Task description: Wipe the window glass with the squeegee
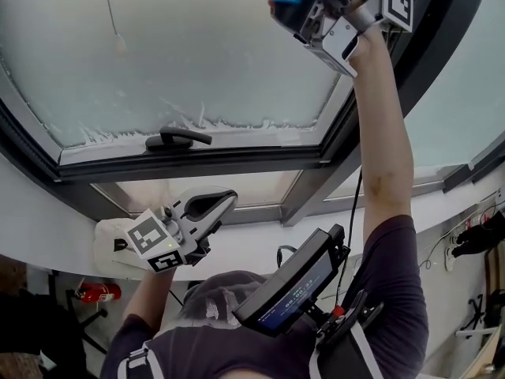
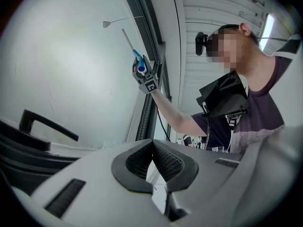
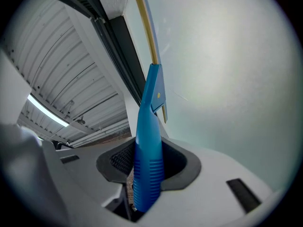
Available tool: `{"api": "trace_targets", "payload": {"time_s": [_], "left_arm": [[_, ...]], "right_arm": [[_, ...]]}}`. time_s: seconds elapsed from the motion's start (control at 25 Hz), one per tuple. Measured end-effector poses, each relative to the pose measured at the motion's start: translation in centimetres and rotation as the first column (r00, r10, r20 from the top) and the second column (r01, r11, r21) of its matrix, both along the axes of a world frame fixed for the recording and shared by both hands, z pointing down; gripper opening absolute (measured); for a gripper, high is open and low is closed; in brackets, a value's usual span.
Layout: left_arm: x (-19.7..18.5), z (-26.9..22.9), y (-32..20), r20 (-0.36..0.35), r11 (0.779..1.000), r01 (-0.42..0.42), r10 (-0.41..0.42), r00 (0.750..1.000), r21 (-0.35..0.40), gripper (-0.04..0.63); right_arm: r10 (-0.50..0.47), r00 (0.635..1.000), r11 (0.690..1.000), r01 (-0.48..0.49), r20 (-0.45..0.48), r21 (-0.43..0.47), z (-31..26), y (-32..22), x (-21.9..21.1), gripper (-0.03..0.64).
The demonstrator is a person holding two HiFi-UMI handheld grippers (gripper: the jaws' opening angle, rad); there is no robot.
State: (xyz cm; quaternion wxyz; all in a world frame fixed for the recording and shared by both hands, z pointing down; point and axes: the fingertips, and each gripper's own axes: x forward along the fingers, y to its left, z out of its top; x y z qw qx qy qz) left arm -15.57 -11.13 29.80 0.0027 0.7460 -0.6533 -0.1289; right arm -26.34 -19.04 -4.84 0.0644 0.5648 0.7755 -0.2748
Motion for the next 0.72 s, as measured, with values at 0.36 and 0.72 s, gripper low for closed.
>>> {"api": "trace_targets", "payload": {"time_s": [0.36, 0.72], "left_arm": [[1.4, 2.3, -0.9, -0.039, 1.0, -0.008, 0.008, 0.999, -0.018, 0.006], [3.2, 2.6, -0.7, -0.077, 1.0, -0.007, 0.005, 0.997, -0.024, 0.006]], "right_arm": [[0.017, 0.999, 0.999, -0.018, -0.032, -0.032, 3.1, -1.0, 0.2, 0.131], [0.074, 0.996, 0.991, -0.079, -0.056, -0.104, 3.9, -1.4, 0.5, 0.131]]}}
